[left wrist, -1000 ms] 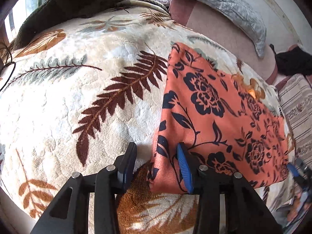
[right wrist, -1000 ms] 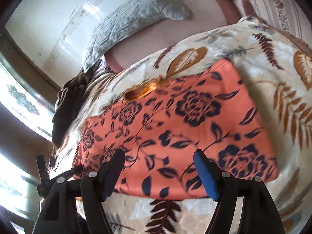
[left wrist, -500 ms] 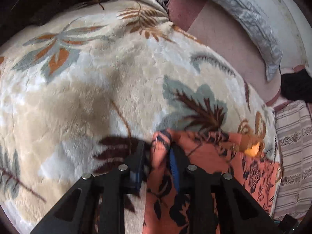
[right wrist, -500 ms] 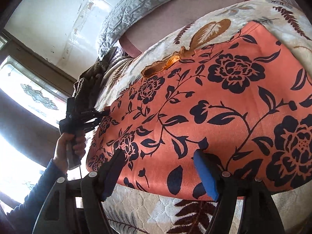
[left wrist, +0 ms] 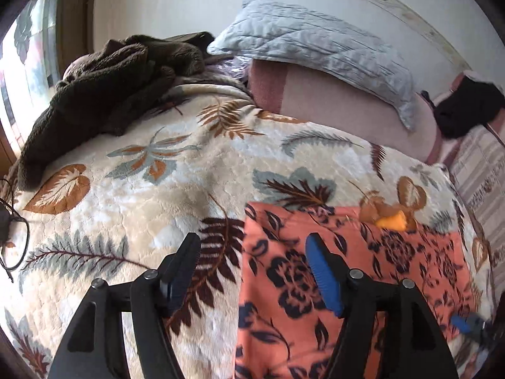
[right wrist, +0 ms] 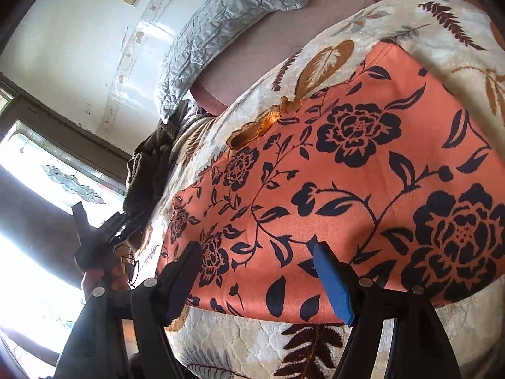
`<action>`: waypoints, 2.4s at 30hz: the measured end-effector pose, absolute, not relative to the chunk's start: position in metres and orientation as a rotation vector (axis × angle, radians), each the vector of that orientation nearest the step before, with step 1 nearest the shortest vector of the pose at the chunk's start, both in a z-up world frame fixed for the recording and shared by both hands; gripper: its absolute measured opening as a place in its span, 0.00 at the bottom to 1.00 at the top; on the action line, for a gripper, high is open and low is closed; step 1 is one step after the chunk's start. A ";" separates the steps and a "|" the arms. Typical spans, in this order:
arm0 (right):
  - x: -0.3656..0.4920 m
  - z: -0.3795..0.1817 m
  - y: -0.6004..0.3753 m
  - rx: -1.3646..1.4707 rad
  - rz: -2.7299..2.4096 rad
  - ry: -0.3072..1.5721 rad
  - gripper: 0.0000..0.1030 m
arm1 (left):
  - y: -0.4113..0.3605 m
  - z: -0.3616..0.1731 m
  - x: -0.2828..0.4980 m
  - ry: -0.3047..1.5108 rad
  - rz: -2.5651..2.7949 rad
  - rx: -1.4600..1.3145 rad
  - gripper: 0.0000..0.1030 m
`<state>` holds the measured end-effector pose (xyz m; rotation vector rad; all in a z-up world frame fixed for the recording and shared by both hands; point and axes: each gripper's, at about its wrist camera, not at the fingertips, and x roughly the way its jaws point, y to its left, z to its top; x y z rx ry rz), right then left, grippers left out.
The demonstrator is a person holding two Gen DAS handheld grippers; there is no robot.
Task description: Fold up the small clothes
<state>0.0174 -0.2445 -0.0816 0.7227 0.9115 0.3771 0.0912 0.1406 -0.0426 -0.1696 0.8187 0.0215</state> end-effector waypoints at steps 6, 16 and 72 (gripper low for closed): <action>0.041 -0.119 -0.323 1.078 0.186 0.918 0.69 | 0.121 -0.101 0.052 1.026 0.067 -0.068 0.68; 0.119 -0.087 -0.300 0.859 0.235 1.006 0.74 | 0.136 -0.117 0.044 1.015 0.109 -0.141 0.68; -0.010 -0.113 -0.318 0.872 -0.095 0.880 0.76 | 0.018 -0.095 0.052 0.883 -0.008 -0.070 0.75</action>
